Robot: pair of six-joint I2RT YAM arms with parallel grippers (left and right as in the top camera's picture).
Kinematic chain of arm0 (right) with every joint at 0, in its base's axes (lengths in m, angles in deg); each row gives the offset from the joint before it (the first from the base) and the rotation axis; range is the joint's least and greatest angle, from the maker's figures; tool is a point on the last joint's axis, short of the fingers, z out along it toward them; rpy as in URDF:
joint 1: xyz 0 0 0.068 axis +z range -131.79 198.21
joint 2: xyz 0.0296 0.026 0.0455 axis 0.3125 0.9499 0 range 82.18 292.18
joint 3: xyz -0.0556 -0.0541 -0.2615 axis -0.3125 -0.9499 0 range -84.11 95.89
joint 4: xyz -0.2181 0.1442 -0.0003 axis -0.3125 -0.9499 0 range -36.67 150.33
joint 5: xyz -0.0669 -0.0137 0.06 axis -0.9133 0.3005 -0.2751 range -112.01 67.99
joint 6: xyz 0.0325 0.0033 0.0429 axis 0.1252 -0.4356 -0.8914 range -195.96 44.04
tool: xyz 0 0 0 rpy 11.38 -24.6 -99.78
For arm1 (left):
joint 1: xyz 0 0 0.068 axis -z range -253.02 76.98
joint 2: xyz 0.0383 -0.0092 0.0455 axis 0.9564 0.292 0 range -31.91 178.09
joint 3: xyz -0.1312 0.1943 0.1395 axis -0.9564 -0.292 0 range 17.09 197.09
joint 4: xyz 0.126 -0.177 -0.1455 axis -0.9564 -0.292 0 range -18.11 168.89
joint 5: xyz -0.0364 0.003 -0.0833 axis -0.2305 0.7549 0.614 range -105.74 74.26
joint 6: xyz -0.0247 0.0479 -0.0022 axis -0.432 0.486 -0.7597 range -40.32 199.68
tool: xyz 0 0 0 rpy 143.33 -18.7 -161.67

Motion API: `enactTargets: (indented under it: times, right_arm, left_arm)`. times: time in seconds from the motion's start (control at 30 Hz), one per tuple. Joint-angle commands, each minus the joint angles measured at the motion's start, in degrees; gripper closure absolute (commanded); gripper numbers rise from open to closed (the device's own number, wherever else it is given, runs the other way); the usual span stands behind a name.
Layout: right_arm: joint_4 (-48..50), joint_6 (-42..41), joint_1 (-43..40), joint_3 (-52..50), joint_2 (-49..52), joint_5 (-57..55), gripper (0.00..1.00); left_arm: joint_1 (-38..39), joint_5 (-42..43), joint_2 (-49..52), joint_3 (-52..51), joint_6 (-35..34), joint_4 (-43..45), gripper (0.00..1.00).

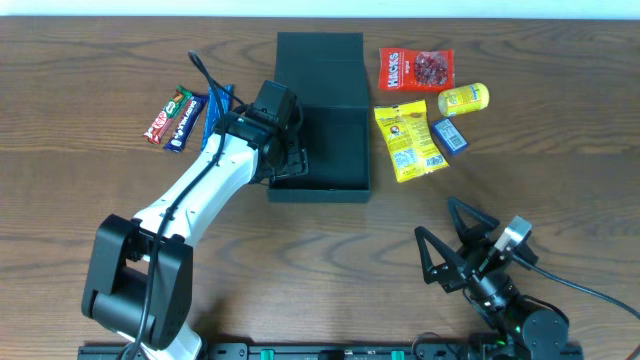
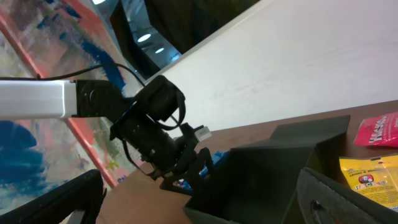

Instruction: Pack container

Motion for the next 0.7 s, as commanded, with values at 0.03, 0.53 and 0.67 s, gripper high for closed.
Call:
enactTargets:
  times: [0.03,0.53,0.67]
  right_arm:
    - [0.13,-0.09,-0.44,0.68,-0.28,0.28,0.01]
    - [-19.87,22.93,-0.44,22.10,14.99,1.55,0.01]
    - [-21.73,26.01,-0.42,29.88,27.78,3.26,0.01]
  left_arm:
    - [0.22,1.86,-0.68,-0.24,-1.29,-0.28,0.26]
    - [-2.10,-3.06,-16.11,13.22,6.14,-5.03,0.11]
    - [-2.19,-2.84,-24.22,15.45,6.36,-6.25,0.05]
